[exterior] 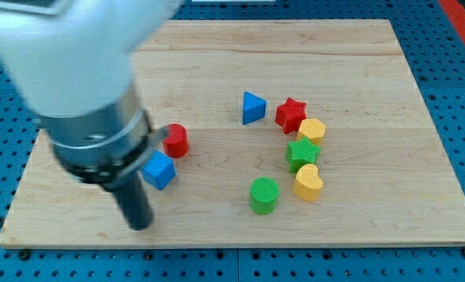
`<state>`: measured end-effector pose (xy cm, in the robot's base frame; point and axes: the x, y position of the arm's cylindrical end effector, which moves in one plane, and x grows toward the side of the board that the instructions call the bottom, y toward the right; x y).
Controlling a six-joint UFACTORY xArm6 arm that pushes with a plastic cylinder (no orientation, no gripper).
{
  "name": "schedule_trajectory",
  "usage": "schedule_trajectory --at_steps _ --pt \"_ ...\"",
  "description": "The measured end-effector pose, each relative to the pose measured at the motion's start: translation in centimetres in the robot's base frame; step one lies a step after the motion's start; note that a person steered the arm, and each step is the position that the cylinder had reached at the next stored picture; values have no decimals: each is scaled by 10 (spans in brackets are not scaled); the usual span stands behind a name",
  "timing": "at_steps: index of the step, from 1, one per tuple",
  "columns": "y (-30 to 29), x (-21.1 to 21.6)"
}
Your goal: Move the blue cube slightly to the right
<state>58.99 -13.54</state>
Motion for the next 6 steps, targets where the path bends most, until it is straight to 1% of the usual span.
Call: schedule_trajectory --at_steps 1,2,3,4,5,6 --pt "-40 -31" --pt "-1 -70" --pt "43 -66" --pt "25 -63" --pt "-3 -71" --pt "4 -73"
